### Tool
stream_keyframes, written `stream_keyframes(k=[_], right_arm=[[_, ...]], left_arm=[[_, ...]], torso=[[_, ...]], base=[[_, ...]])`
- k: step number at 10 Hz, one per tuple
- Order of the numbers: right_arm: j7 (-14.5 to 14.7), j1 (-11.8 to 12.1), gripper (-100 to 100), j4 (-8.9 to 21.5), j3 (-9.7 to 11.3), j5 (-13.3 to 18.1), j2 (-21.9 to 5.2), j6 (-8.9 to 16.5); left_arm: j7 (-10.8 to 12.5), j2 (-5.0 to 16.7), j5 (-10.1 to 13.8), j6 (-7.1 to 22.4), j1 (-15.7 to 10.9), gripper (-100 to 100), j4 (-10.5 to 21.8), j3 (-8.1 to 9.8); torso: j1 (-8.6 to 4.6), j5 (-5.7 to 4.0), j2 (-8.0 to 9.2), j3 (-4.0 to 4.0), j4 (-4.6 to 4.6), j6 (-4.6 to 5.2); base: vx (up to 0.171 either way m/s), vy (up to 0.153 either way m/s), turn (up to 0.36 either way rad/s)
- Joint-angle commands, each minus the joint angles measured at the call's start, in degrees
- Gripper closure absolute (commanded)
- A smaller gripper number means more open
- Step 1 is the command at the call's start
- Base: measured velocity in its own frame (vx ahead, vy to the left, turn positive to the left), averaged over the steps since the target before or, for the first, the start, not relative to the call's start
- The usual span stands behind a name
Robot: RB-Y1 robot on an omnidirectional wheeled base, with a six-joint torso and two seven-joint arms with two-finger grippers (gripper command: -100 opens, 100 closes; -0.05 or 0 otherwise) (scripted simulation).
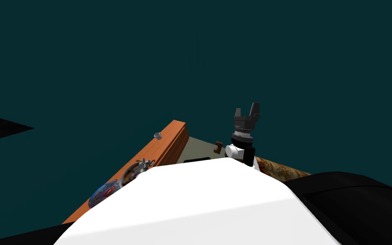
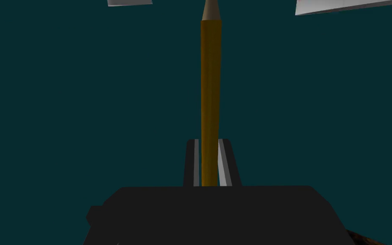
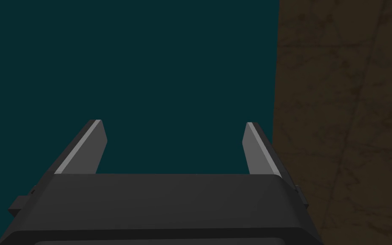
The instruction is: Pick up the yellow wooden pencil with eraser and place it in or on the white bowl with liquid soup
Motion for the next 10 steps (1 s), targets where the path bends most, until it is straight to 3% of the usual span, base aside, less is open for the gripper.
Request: stream_keyframes(k=[1,3,5,6,7,10], right_arm=[[0.0,0.0,0,0.0,0.0,0.0,0.0,0.0],[0.0,-0.01,0,0.0,-0.01,0.0,-0.01,0.0],[0.0,0.0,0,0.0,-0.01,0.0,-0.01,0.0],[0.0,0.0,0,0.0,-0.01,0.0,-0.01,0.0],[0.0,0.0,0,0.01,-0.01,0.0,-0.01,0.0],[0.0,0.0,0,0.0,0.0,0.0,0.0,0.0]], left_arm=[[0.11,-0.16,0.62,-1.77,1.2,100,-1.58,1.79],[0.11,-0.16,0.62,-1.77,1.2,100,-1.58,1.79],[0.76,-0.89,0.4,-2.99,1.86,100,-1.89,4.23],[0.59,-0.92,0.42,-2.65,1.96,100,-2.27,3.56],[0.66,-0.86,0.45,-2.72,2.06,-100,-2.29,3.75],[0.65,-0.84,0.46,-2.71,2.07,-100,-2.29,3.75]], torso=[[0.0,0.0,0.0,0.0,0.0,0.0],[0.38,0.07,0.25,0.14,0.04,-0.06],[0.64,0.11,0.16,0.06,-0.03,-0.21],[0.91,0.17,0.25,0.11,-0.02,-0.23],[0.62,0.19,0.1,0.04,-0.03,-0.14],[0.23,0.1,-0.13,-0.1,-0.08,-0.13]], base=[[-0.092,0.099,0.067],[-0.08,0.089,0.004],[-0.075,0.159,0.02],[-0.045,0.087,0.009],[-0.009,0.017,0.0],[-0.001,0.002,0.0]])
